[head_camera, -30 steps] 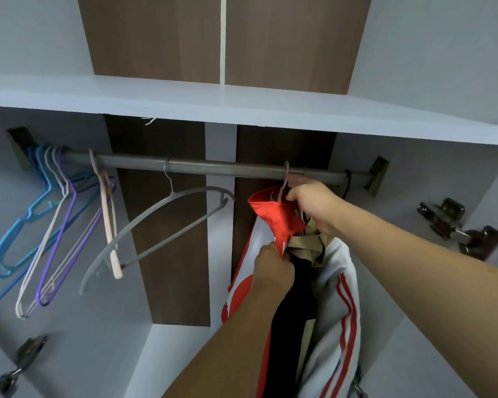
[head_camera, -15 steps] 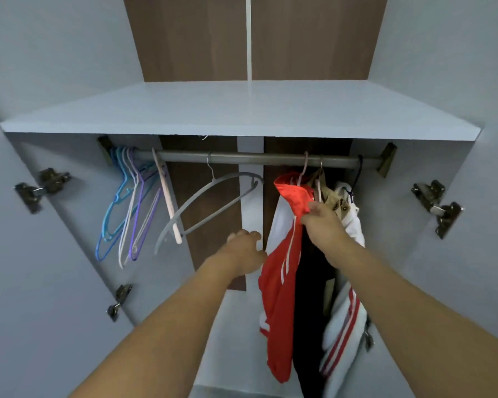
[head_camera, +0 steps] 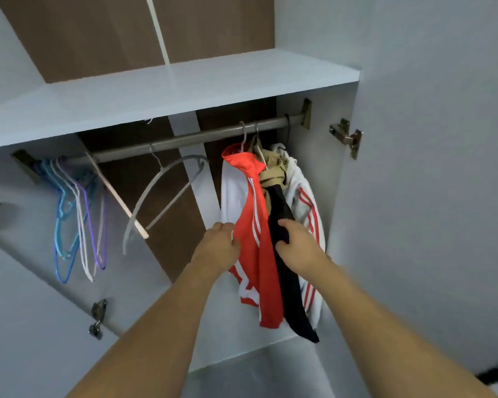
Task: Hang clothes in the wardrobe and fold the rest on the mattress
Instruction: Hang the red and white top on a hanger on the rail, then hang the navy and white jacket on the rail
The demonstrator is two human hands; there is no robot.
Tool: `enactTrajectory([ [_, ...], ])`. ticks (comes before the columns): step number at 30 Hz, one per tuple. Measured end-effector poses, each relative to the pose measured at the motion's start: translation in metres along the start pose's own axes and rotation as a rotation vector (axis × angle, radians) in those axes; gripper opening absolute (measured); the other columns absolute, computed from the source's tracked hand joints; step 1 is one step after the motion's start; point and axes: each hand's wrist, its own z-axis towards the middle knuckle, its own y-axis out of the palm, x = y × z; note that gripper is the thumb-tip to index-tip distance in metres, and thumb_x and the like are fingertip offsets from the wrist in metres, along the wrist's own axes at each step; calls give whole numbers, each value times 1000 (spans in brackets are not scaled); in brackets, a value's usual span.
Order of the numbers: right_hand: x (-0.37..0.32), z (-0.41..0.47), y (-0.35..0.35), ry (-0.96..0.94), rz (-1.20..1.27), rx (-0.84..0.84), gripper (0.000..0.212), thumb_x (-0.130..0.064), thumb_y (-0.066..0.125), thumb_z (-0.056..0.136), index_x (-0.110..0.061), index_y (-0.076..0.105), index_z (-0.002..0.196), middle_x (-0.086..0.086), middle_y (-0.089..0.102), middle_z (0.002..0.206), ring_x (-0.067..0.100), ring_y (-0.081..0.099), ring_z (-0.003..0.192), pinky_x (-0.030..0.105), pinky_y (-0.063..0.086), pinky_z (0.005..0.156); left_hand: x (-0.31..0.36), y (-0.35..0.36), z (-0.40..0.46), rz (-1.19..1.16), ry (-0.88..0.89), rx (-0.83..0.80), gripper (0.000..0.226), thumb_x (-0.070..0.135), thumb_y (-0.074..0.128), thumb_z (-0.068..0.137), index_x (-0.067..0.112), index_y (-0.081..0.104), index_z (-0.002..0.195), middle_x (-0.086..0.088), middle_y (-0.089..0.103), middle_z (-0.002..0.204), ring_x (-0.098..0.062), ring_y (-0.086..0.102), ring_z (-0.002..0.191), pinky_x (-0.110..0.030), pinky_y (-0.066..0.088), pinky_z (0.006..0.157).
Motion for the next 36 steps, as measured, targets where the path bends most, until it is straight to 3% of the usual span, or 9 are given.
enactTrajectory([
  [3,18,-33,-4,129,-37,80,60,-10,51,92,-15,37,149,6,38,153,21,37,140,23,28,109,12,23,-3,51,201,-47,37,24,45,100,9,54,133,-11,55,126,-30,53,114,-42,47,97],
  [7,45,-97,0,304,-30,142,58,-15,49,95,-19,33,150,2,34,155,22,37,140,31,32,111,35,51,-31,71,354,-136,45,23,44,102,11,45,145,-9,48,140,-27,47,127,-41,42,105],
  [13,93,-219,6,517,-21,148,57,-17,50,95,-19,34,150,2,34,155,21,38,139,29,32,111,85,83,-114,49,607,-205,44,16,46,99,11,46,142,-6,50,139,-27,47,125,-41,43,102],
  [18,136,-342,-21,672,-3,207,55,-15,54,93,-14,41,146,7,39,152,24,41,137,27,32,109,142,126,-221,-5,893,-252,49,9,51,92,7,49,141,-9,51,140,-30,49,127,-41,39,108],
  [25,203,-546,-117,801,-19,499,52,-17,50,97,-16,38,148,5,38,153,23,38,139,32,33,108,294,194,-381,-5,1186,-346,47,17,46,97,11,46,143,-6,46,144,-26,44,129,-37,36,107],
  [30,248,-651,-180,916,57,691,52,-16,48,97,-14,38,148,8,38,153,26,42,136,35,36,107,410,218,-447,39,1354,-391,47,22,44,100,11,43,145,-6,43,147,-25,40,133,-39,35,111],
  [36,308,-765,-237,1009,141,975,53,-14,51,93,-14,42,145,6,41,151,22,46,131,25,36,98,532,289,-503,173,1529,-488,46,23,45,100,8,44,144,-11,43,145,-30,42,130,-42,36,108],
])
